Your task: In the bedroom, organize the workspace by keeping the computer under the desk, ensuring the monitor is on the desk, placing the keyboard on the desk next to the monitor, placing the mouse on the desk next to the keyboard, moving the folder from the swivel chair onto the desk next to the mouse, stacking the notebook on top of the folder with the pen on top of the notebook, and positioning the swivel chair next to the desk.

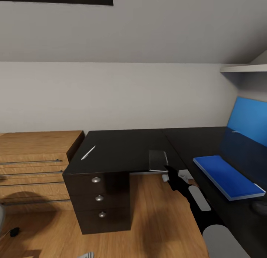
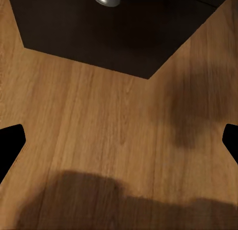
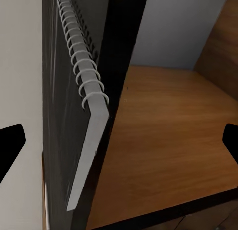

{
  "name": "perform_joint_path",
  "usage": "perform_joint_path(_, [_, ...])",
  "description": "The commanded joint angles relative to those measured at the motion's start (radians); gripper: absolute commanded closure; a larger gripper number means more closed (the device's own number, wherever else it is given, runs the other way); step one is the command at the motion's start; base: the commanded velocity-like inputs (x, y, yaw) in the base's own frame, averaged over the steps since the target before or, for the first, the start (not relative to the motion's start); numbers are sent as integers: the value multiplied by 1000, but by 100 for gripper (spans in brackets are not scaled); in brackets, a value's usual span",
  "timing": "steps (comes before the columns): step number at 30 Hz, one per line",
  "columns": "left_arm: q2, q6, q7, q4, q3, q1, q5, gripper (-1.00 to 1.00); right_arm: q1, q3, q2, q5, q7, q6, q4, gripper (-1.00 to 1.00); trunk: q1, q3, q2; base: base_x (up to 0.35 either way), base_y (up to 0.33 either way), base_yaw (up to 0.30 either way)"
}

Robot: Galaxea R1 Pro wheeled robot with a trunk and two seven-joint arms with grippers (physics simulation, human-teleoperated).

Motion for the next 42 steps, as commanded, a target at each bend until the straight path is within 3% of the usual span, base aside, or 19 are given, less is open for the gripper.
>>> perform_joint_path(1, [1, -9, 5, -1, -4, -1, 10, -100, 0, -4, 1, -10, -9, 5, -2, -100, 0, -1, 0, 119, 72, 0])
perform_joint_path(20, [1, -6, 5, 14, -3, -1, 12, -100, 0, -3, 1, 6, -10, 4, -4, -100, 0, -1, 0, 41, 39, 0])
perform_joint_path(21, [1, -6, 5, 15, -3, -1, 12, -100, 0, -3, 1, 15, -11, 4, -4, 100, 0, -1, 0, 0, 0, 0])
perform_joint_path(25, [1, -6, 5, 17, -3, -1, 13, -100, 0, -4, 2, 37, -11, -16, -4, 100, 0, -1, 0, 0, 0, 0])
perform_joint_path(33, [0, -7, 7, 35, -4, -1, 11, -100, 0, -4, 1, 42, -8, -31, -4, 100, 0, -1, 0, 0, 0, 0])
perform_joint_path(42, [0, -6, 10, 37, -7, -1, 10, -100, 0, -4, 1, 42, -6, -32, -5, 100, -34, 27, 63, 0, 0, 0])
